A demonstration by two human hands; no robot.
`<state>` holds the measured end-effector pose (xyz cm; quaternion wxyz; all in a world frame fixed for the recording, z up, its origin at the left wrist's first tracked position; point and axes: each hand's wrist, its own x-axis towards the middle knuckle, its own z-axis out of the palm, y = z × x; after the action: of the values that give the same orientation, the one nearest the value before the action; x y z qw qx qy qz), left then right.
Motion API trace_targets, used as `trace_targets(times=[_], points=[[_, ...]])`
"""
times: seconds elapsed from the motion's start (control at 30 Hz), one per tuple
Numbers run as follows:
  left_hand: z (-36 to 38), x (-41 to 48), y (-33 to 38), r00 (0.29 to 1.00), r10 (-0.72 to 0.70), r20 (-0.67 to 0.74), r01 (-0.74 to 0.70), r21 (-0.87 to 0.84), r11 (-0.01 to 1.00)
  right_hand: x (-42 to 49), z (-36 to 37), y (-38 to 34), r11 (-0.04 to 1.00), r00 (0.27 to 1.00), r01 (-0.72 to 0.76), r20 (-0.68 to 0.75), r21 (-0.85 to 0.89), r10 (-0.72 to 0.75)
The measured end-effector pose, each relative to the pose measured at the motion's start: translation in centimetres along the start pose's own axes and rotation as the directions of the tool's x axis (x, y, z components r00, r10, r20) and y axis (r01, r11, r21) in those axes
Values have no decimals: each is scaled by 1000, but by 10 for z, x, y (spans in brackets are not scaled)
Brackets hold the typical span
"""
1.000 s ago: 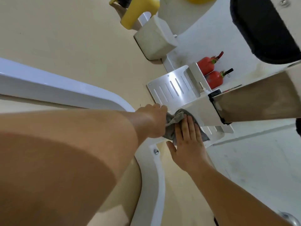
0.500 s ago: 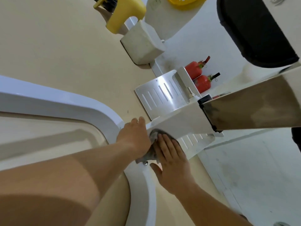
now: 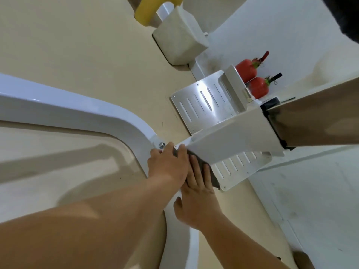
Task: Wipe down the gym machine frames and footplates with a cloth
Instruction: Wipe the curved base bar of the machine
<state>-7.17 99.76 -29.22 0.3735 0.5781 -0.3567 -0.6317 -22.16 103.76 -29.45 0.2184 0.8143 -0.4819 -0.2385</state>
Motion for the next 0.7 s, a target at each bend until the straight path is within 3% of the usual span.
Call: trace_targets(times=[0.1,0.23,0.33,0.37,0.43,0.47,0.53,0.6,0.63,0.7], points=[[12,-10,3,980,-179,91,175,48,983,-9,-10,20,988,989,145,16,44,-146],[13,-1,4,970,-222,104,242,-267,933,-23,-30,35,961,982,186,-53,207,-179],[3,8,8,983,-181,12,180,-199,963,-34,-49,40,928,960,253,-192,272,-205],[-1,10,13,992,-116,-48,106,-169,980,-35,-53,44,937,963,213,-222,276,-153],[-10,10,29,974,125,-189,-142,-81,986,-32,-65,47,933,972,-78,-182,351,149],[-11,8,40,936,263,-233,-277,-30,960,-29,-69,47,856,935,-274,-86,438,344],[-2,3,58,853,486,-190,-491,23,871,-19,-71,47,590,783,-561,140,581,606],[20,-3,57,789,609,-83,-609,36,793,-10,-73,46,412,676,-672,284,615,680],[31,-4,47,794,606,-57,-604,47,796,-8,-71,46,383,659,-692,318,611,682],[40,2,17,869,496,-11,-492,99,865,-7,-69,45,352,639,-725,388,591,664]])
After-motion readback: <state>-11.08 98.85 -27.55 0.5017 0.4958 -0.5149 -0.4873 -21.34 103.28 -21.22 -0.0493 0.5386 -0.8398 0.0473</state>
